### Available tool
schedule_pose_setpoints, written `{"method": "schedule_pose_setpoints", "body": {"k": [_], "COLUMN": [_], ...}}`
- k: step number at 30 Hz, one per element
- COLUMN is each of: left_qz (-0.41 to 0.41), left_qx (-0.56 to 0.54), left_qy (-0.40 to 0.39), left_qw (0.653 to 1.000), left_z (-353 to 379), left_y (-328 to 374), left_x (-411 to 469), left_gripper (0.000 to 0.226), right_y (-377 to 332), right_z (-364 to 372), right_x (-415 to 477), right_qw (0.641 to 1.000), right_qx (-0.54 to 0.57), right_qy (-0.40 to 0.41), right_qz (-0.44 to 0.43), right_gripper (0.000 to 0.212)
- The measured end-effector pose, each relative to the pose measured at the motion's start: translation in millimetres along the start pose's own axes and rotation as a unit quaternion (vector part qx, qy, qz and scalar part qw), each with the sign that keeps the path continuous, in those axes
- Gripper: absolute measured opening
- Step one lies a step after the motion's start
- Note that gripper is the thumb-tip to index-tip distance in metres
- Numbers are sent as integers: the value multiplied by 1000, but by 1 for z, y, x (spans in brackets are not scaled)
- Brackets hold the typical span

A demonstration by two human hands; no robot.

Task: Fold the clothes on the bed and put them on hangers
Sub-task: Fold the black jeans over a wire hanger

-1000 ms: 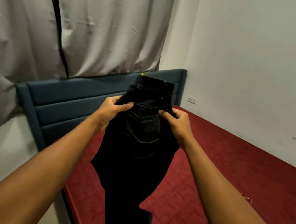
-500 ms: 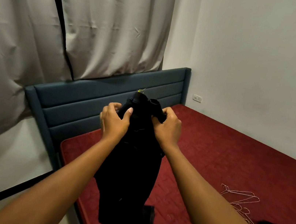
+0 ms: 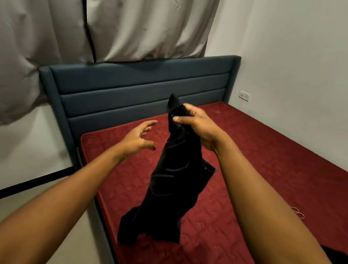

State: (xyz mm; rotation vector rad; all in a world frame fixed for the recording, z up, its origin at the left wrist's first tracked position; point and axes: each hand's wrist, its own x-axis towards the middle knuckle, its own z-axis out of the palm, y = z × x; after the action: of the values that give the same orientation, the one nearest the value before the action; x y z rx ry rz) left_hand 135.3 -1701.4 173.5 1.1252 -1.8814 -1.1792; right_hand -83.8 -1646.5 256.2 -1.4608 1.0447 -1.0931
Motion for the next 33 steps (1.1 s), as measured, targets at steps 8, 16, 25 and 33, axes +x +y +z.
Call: {"method": "schedule_pose_setpoints", "body": {"k": [8, 16, 25, 33], "left_qz": [-125, -174, -196, -301], "left_qx": [-229, -172, -316, -340], "left_qy": [77, 31, -119, 22], "left_qw": [962, 969, 921, 890], "left_z": [2, -30, -72, -150], "left_y": [-14, -105, -173, -263], "left_x": [37, 125, 152, 153], "left_gripper": [64, 14, 41, 24], "right_y": [48, 185, 369, 371], "right_z": [11, -14, -43, -40], "right_x": [68, 109, 115, 182], "right_qw": [909, 964, 919, 920], "right_qx": [-300, -61, -81, 67], "right_qy": [286, 239, 166, 194], "right_qz": [-38, 95, 349, 334], "right_gripper": [19, 52, 126, 40]}}
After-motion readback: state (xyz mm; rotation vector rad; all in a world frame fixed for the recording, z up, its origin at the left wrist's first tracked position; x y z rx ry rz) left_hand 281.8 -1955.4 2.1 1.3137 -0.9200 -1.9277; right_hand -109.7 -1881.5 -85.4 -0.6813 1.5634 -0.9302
